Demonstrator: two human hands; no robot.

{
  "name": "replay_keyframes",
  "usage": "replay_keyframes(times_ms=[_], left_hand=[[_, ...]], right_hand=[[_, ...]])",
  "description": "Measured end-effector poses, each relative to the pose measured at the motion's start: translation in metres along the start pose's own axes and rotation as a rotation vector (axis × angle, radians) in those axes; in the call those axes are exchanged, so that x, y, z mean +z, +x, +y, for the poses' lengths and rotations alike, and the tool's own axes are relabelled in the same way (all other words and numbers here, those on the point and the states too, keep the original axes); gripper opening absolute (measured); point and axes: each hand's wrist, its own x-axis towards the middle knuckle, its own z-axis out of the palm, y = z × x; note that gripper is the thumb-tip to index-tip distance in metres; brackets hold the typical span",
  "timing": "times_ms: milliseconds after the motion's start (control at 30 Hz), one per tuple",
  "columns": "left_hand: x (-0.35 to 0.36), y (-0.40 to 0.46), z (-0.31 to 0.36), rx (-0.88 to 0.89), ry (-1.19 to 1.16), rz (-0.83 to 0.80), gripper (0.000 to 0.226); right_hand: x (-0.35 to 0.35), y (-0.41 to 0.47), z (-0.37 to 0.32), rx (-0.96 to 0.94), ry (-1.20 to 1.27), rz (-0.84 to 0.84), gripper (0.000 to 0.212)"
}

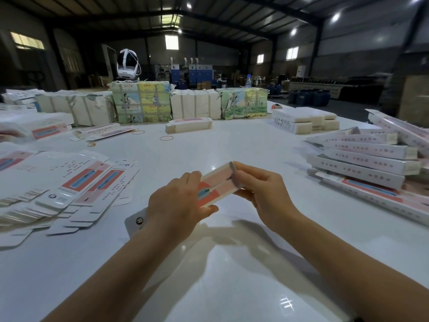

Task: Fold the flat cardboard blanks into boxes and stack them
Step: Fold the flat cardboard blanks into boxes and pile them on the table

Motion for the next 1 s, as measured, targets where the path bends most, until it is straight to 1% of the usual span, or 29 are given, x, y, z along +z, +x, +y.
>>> replay_keyframes(times_ms=[67, 167, 267, 333, 500, 633, 733, 833, 900, 1000], left_hand=[[-0.001, 0.0, 0.001, 0.011, 0.027, 0.027, 0.065], [-0.003, -0.002, 0.002, 0.071, 0.032, 0.087, 0.067], [-0.001, -0.002, -0.001, 0.128, 0.036, 0.164, 0.067], [-0.001, -0.002, -0.001, 0.144, 0.048, 0.183, 0.068], [-0.001, -0.002, 0.002, 0.147, 0.11, 0.183, 0.071], [-0.002, -0.001, 0.004, 0.158, 0.174, 0.147, 0.073], [-0.002, -0.001, 0.007, 0.157, 0.201, 0.136, 0.075], [-0.001, -0.002, 0.011, 0.131, 0.174, 0.136, 0.074], [0.0, -0.003, 0.012, 0.121, 0.156, 0.132, 0.072], [-0.001, -0.005, 0.014, 0.109, 0.141, 0.123, 0.07]], right_hand=[[-0.001, 0.002, -0.001, 0.052, 0.083, 0.022, 0.02], [-0.002, 0.003, -0.001, 0.077, 0.13, 0.048, 0.021], [-0.003, 0.002, -0.004, 0.067, 0.155, 0.013, 0.027], [-0.003, 0.0, -0.005, 0.046, 0.136, -0.008, 0.031], [0.003, -0.005, -0.001, -0.169, -0.181, 0.072, 0.048], [0.001, -0.005, 0.001, -0.232, -0.388, 0.112, 0.054], [0.001, -0.007, 0.004, -0.303, -0.494, 0.149, 0.046], [0.003, -0.01, 0.009, -0.417, -0.686, 0.145, 0.03], [0.006, -0.011, 0.011, -0.455, -0.802, 0.126, 0.022], [0.008, -0.011, 0.012, -0.477, -0.888, 0.114, 0.017]])
